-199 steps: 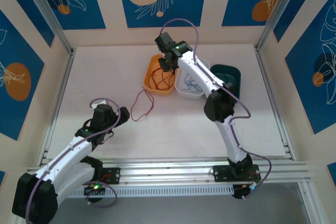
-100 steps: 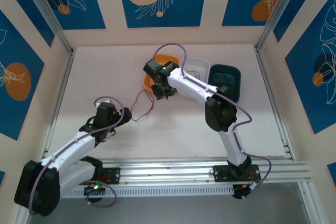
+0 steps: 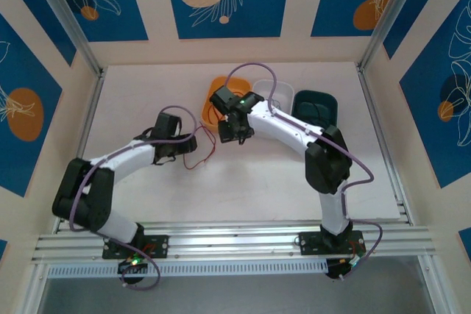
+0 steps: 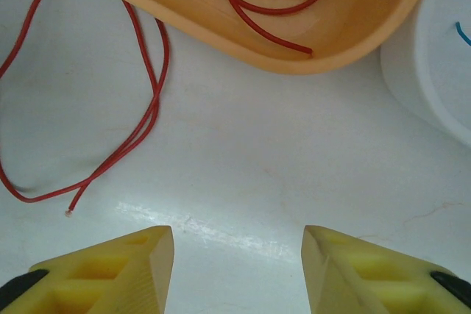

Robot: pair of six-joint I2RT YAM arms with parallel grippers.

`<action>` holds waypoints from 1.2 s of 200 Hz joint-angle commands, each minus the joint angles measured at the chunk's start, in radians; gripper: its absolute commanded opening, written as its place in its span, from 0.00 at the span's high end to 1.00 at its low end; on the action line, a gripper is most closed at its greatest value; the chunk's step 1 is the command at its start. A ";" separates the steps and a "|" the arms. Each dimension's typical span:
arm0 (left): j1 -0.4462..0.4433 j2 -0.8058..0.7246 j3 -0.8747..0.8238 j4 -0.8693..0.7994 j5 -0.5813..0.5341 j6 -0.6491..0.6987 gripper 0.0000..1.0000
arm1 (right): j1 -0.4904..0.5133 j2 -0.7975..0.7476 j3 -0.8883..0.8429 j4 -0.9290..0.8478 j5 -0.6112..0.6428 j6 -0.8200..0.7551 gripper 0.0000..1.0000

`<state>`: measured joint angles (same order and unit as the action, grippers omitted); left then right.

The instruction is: Untangle the cables

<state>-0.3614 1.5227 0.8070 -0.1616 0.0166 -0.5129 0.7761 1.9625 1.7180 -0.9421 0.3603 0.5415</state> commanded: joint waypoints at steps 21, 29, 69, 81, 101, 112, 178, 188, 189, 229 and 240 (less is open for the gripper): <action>-0.037 0.137 0.118 -0.090 -0.004 0.081 0.43 | -0.018 -0.083 -0.085 0.056 -0.019 0.035 0.50; -0.042 0.158 0.133 -0.095 -0.012 0.085 0.43 | -0.020 -0.091 -0.095 0.060 -0.014 0.036 0.50; -0.057 0.241 0.196 -0.158 -0.062 0.118 0.54 | -0.024 -0.121 -0.122 0.072 0.002 0.034 0.50; -0.062 0.252 0.202 -0.171 -0.071 0.122 0.62 | -0.026 -0.124 -0.124 0.072 0.003 0.035 0.50; -0.069 0.240 0.189 -0.173 -0.077 0.119 0.75 | -0.028 -0.123 -0.123 0.072 0.000 0.035 0.50; -0.074 0.223 0.176 -0.171 -0.081 0.119 0.82 | -0.028 -0.122 -0.121 0.075 -0.003 0.035 0.50; -0.091 0.002 0.033 -0.183 -0.093 0.127 1.00 | -0.028 -0.109 -0.110 0.075 -0.031 0.037 0.54; -0.092 -0.051 0.003 -0.175 -0.087 0.132 1.00 | -0.029 -0.109 -0.108 0.079 -0.045 0.037 0.54; -0.092 -0.056 0.001 -0.175 -0.086 0.133 1.00 | -0.029 -0.109 -0.109 0.080 -0.047 0.037 0.54; -0.094 -0.240 -0.083 -0.146 -0.015 0.153 1.00 | -0.030 -0.105 -0.115 0.119 -0.143 0.030 0.55; -0.096 -0.280 -0.095 -0.137 0.009 0.156 1.00 | -0.028 -0.106 -0.119 0.138 -0.178 0.025 0.55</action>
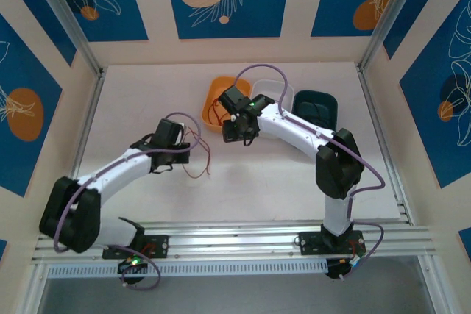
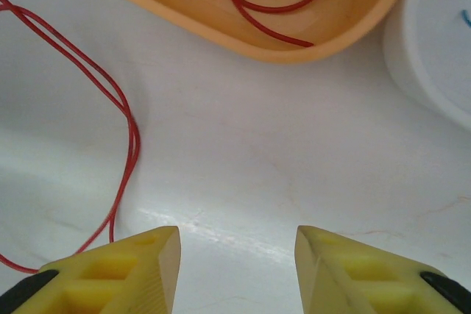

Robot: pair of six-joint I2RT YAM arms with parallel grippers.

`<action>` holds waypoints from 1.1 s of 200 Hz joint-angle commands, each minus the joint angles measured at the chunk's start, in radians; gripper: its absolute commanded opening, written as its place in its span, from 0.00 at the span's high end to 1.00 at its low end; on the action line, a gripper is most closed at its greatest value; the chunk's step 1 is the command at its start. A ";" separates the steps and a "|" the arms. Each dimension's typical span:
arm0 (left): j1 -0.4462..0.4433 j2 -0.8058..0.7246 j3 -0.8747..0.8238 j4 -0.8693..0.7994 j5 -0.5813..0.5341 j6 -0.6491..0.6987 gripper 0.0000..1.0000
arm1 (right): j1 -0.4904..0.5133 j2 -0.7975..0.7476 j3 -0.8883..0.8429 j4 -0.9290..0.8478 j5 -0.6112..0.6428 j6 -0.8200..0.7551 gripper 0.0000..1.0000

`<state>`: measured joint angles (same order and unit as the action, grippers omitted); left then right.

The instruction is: Untangle the cables

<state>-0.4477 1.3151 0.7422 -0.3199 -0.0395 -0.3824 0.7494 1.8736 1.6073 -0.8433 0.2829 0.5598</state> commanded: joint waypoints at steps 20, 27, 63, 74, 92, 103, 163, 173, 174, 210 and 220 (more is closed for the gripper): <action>-0.010 -0.127 -0.038 0.031 0.100 0.030 1.00 | 0.003 -0.014 -0.019 0.076 -0.160 0.000 0.55; -0.011 -0.140 -0.038 0.029 0.109 0.030 1.00 | 0.006 -0.012 -0.020 0.085 -0.173 -0.001 0.55; -0.010 -0.163 -0.018 0.016 0.150 0.022 1.00 | 0.031 0.017 -0.024 0.118 -0.203 -0.004 0.55; -0.011 -0.165 -0.012 0.015 0.168 0.017 1.00 | 0.036 0.029 -0.022 0.123 -0.207 -0.002 0.55; -0.011 -0.168 -0.003 0.018 0.204 0.010 1.00 | 0.039 0.050 -0.018 0.133 -0.217 0.002 0.56; -0.011 -0.172 0.001 0.018 0.220 0.007 1.00 | 0.040 0.062 -0.018 0.138 -0.217 0.002 0.56; -0.011 -0.189 0.020 0.018 0.287 -0.006 1.00 | 0.041 0.126 -0.003 0.150 -0.226 -0.002 0.55; -0.011 -0.191 0.022 0.018 0.297 -0.009 1.00 | 0.042 0.136 -0.001 0.154 -0.232 -0.003 0.55; -0.011 -0.191 0.023 0.018 0.299 -0.009 1.00 | 0.042 0.137 -0.001 0.154 -0.232 -0.003 0.55; -0.011 -0.207 0.033 0.027 0.340 -0.023 1.00 | 0.044 0.175 0.005 0.146 -0.206 0.003 0.53; -0.011 -0.218 0.038 0.029 0.346 -0.026 1.00 | 0.044 0.185 0.006 0.137 -0.190 0.010 0.53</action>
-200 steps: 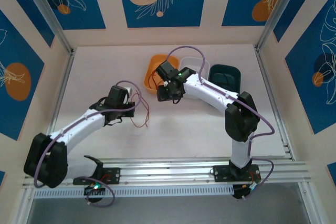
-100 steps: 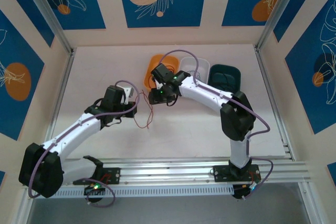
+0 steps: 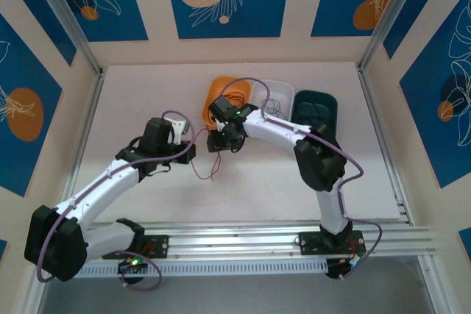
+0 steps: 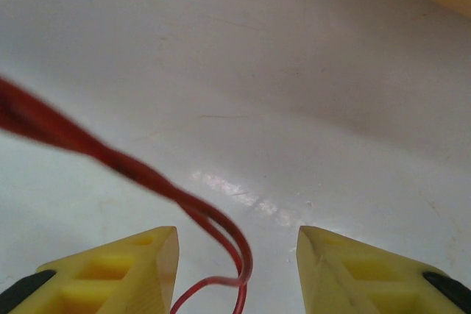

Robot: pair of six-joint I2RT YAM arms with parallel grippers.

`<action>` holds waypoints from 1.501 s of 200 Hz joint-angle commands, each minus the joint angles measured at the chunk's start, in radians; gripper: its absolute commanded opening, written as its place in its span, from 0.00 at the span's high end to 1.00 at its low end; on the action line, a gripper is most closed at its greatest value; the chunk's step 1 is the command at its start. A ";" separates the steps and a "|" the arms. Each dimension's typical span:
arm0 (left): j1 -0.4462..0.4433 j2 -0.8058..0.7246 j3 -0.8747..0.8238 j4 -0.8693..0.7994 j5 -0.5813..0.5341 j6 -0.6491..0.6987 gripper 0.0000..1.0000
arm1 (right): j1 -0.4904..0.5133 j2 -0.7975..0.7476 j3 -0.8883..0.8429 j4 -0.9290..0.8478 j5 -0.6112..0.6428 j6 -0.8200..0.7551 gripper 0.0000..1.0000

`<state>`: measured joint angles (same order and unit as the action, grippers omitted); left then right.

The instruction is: Untangle the cables

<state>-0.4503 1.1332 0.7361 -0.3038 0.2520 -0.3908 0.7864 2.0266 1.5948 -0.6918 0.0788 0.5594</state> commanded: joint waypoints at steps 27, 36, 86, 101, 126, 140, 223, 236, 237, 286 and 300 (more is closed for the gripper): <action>-0.007 -0.073 0.057 0.008 0.051 -0.022 1.00 | -0.008 0.039 -0.003 -0.020 0.034 0.029 0.54; -0.007 -0.088 0.062 0.001 0.043 -0.019 1.00 | -0.015 0.037 -0.013 -0.023 0.043 0.036 0.54; -0.001 -0.159 0.084 -0.068 -0.086 -0.003 1.00 | -0.074 -0.012 -0.111 -0.017 0.073 0.070 0.55; 0.004 -0.180 0.089 -0.088 -0.120 0.001 1.00 | -0.096 -0.033 -0.148 -0.014 0.082 0.078 0.57; 0.011 -0.206 0.102 -0.109 -0.151 0.015 1.00 | -0.136 -0.070 -0.211 -0.005 0.084 0.090 0.62; 0.015 -0.215 0.114 -0.123 -0.165 0.025 1.00 | -0.155 -0.094 -0.241 0.001 0.085 0.093 0.66; 0.018 -0.224 0.199 -0.156 -0.182 0.068 1.00 | -0.151 -0.220 -0.261 -0.004 0.069 0.070 0.68; 0.018 -0.216 0.222 -0.150 -0.186 0.080 1.00 | -0.142 -0.249 -0.253 -0.014 0.085 0.064 0.66; 0.018 -0.215 0.224 -0.148 -0.186 0.080 1.00 | -0.142 -0.251 -0.253 -0.016 0.087 0.065 0.66; 0.018 -0.122 0.336 -0.053 -0.184 0.106 1.00 | -0.144 -0.396 -0.251 -0.050 0.181 0.050 0.58; 0.018 -0.078 0.368 -0.003 -0.154 0.098 1.00 | -0.147 -0.446 -0.257 -0.062 0.223 0.043 0.56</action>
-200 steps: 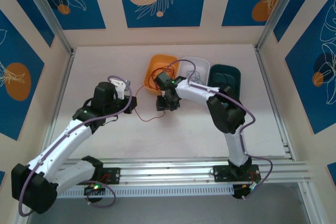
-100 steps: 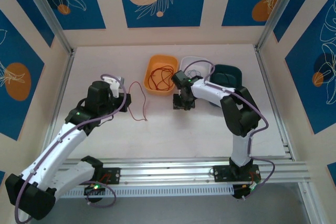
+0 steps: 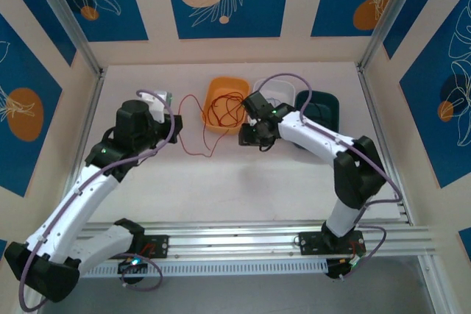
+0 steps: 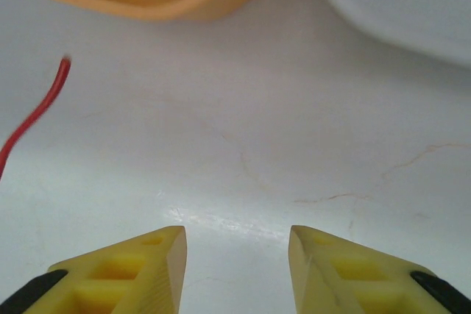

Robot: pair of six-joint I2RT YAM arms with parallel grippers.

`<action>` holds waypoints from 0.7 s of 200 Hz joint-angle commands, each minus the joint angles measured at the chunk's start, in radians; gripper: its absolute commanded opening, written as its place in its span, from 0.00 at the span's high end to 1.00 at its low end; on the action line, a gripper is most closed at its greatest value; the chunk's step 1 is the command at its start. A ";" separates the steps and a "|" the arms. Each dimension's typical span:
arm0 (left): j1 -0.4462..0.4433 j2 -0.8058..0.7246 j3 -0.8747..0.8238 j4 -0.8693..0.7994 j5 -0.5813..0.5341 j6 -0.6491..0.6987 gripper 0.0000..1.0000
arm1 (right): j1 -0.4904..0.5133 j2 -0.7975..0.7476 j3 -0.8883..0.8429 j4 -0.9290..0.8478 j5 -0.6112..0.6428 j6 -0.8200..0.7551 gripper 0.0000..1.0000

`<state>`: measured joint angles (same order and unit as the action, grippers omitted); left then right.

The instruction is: Untangle the cables

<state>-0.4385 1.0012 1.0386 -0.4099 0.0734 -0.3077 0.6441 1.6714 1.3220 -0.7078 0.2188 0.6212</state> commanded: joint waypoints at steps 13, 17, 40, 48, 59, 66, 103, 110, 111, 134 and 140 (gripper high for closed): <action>0.006 0.097 0.095 0.146 0.047 0.009 1.00 | -0.006 -0.139 0.005 -0.055 0.127 -0.027 0.53; 0.006 0.111 0.105 0.157 0.051 0.007 1.00 | -0.009 -0.156 0.000 -0.058 0.141 -0.029 0.52; 0.006 0.193 0.157 0.234 0.028 0.011 1.00 | -0.018 -0.245 -0.029 -0.059 0.209 -0.045 0.45; 0.006 0.225 0.179 0.257 0.008 0.017 1.00 | -0.023 -0.275 -0.037 -0.057 0.226 -0.054 0.42; 0.005 0.275 0.217 0.275 -0.012 0.024 1.00 | -0.029 -0.311 -0.047 -0.058 0.249 -0.065 0.39; 0.006 0.308 0.243 0.285 -0.017 0.028 1.00 | -0.034 -0.330 -0.052 -0.060 0.261 -0.073 0.38; 0.006 0.474 0.340 0.367 -0.039 0.013 1.00 | -0.056 -0.398 -0.072 -0.076 0.315 -0.083 0.05; 0.007 0.503 0.353 0.383 -0.041 0.004 1.00 | -0.061 -0.408 -0.076 -0.076 0.316 -0.084 0.01; 0.007 0.508 0.356 0.386 -0.041 0.003 1.00 | -0.061 -0.408 -0.076 -0.076 0.316 -0.086 0.01; 0.007 0.597 0.401 0.416 -0.046 -0.028 1.00 | -0.072 -0.428 -0.081 -0.083 0.328 -0.084 0.01; 0.006 0.617 0.410 0.424 -0.047 -0.035 1.00 | -0.073 -0.432 -0.081 -0.085 0.332 -0.084 0.01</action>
<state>-0.4385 1.5551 1.3895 -0.0639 0.0463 -0.3122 0.5804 1.2716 1.2537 -0.7662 0.5076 0.5430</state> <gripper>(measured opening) 0.053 0.990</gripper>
